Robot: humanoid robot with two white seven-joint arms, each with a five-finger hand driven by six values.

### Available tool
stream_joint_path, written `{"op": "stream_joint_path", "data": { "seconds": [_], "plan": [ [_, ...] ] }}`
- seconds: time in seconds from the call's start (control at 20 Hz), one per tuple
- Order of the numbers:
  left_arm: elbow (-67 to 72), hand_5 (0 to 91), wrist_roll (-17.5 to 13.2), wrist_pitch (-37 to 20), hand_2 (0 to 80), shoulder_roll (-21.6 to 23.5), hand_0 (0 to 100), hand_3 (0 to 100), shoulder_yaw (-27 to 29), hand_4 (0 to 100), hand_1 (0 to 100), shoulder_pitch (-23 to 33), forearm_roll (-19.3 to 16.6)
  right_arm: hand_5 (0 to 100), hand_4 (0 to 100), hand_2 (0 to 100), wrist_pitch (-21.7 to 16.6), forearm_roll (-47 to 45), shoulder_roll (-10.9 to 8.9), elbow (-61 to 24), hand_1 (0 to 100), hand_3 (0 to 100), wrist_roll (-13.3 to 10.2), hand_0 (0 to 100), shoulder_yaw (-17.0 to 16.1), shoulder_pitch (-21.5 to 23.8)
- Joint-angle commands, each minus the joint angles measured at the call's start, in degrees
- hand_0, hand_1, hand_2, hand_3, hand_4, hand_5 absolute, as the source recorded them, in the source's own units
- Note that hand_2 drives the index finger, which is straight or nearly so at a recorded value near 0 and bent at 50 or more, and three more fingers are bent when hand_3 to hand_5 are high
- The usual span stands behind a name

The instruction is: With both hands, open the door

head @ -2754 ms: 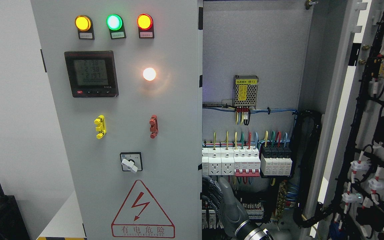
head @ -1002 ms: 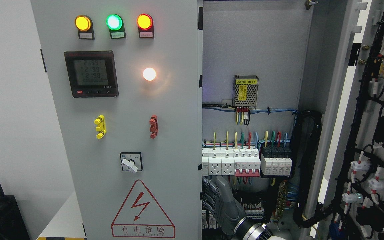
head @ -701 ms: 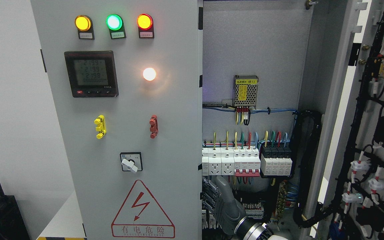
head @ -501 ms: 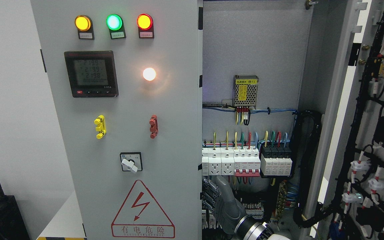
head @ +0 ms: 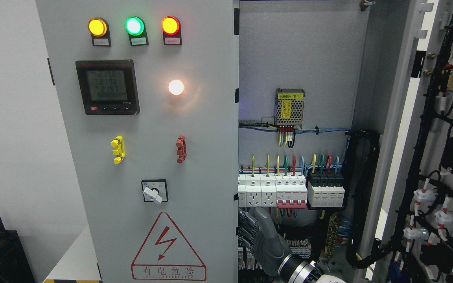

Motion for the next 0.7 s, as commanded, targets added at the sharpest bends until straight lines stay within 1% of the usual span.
{"op": "stream_joint_path", "data": {
  "seconds": [0.0,0.65],
  "plan": [
    [-1.85,0.0,-0.02,0.02,0.0,-0.04,0,0,0.00,4,0,1.67,0.00,0,0,0,0.45,-0.02,-0.27,0.16,0,0,0.74,0,0.02,-0.06],
    [-1.85,0.0,-0.02,0.02,0.0,0.05,0,0,0.00,4,0,1.67,0.00,0,0,0,0.72,-1.69,-0.36,-0.02,0,0,0.92,0,0.02,-0.41]
  ]
}}
